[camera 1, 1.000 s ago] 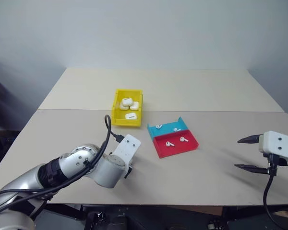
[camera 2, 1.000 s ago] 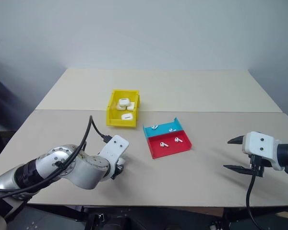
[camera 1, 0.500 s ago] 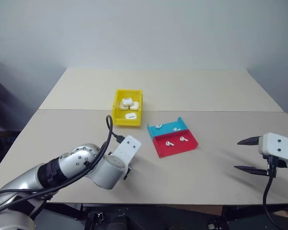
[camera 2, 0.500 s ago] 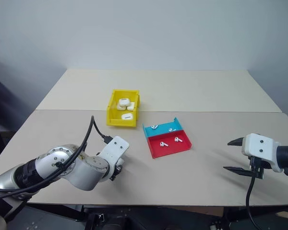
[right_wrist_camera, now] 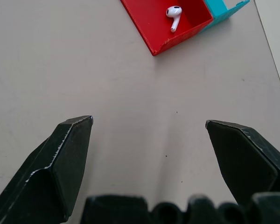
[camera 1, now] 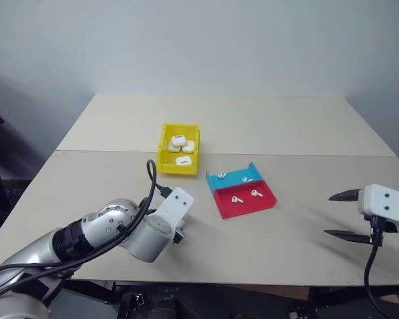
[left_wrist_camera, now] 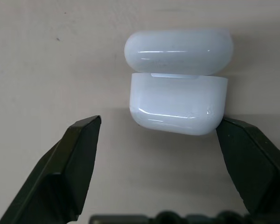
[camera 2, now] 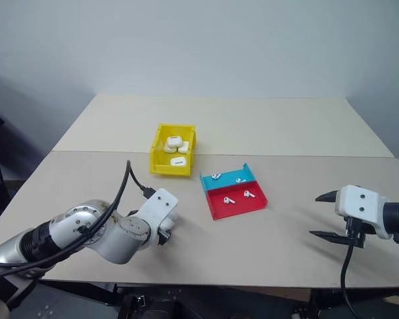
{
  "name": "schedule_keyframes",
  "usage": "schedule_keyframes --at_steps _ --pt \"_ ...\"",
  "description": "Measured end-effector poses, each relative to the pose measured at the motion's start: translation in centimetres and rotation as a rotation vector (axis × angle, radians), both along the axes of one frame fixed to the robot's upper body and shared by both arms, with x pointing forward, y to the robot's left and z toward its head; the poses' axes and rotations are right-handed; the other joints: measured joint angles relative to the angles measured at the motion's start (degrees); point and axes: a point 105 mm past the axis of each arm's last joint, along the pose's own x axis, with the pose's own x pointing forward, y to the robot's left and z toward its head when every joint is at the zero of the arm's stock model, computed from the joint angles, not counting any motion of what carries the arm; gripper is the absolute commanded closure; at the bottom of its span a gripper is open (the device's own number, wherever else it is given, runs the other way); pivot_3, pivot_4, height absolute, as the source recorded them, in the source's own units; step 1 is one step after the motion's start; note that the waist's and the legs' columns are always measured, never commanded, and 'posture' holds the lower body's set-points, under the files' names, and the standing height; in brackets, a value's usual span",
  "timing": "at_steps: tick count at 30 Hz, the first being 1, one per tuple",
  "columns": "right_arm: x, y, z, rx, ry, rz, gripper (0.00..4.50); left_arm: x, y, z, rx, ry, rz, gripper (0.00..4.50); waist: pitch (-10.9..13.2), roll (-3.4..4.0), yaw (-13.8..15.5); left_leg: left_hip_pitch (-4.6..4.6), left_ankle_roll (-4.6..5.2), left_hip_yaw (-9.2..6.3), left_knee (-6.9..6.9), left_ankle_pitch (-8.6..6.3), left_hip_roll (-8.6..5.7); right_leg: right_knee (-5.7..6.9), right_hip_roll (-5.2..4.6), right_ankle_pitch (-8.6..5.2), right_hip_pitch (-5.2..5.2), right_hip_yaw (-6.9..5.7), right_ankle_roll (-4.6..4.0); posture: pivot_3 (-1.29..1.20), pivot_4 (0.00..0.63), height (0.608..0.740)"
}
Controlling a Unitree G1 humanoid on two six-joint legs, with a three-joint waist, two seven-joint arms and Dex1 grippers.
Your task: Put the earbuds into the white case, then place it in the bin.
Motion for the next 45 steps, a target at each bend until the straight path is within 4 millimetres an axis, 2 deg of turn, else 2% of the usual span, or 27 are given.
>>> schedule_keyframes --at_steps 10,29,32,35,45 --pt "-0.2 -0.1 -0.2 -0.001 0.010 -0.002 0.00 0.4 -0.1 0.1 -0.003 0.031 -0.062 0.28 0.0 0.00 0.3 -0.01 0.00 0.00 0.01 0.00 -0.07 -0.01 -0.05 0.01 0.01 -0.01 0.04 0.00 0.150 0.740" --pt "-0.8 -0.2 -0.7 -0.008 0.009 -0.027 0.00 1.5 0.2 0.0 -0.129 0.094 -0.112 0.28 0.0 0.00 0.4 -0.03 0.01 -0.01 -0.01 0.00 -0.08 -0.04 -0.08 0.02 0.00 -0.04 0.07 0.00 0.150 0.740" --pt "-0.7 -0.3 -0.7 -0.013 -0.001 -0.036 0.00 1.5 0.2 -0.1 -0.138 0.088 -0.117 0.84 0.0 0.01 0.5 -0.02 0.02 -0.01 -0.01 0.00 -0.10 -0.03 -0.10 0.02 0.01 -0.05 0.09 0.00 0.150 0.740" --pt "-0.7 -0.3 -0.7 -0.013 -0.004 -0.039 0.00 1.3 -0.2 -0.3 -0.124 0.089 -0.150 1.77 0.0 0.01 0.5 -0.01 0.02 -0.01 -0.01 0.00 -0.10 -0.03 -0.10 0.03 0.01 -0.05 0.10 0.00 0.150 0.740" --pt "-0.8 -0.2 -0.7 -0.015 -0.005 -0.039 0.00 1.3 -0.3 -0.4 -0.103 0.076 -0.178 1.77 0.0 0.04 0.5 0.01 0.02 -0.02 -0.01 0.01 -0.10 -0.02 -0.10 0.04 0.03 -0.05 0.12 0.00 0.150 0.740"
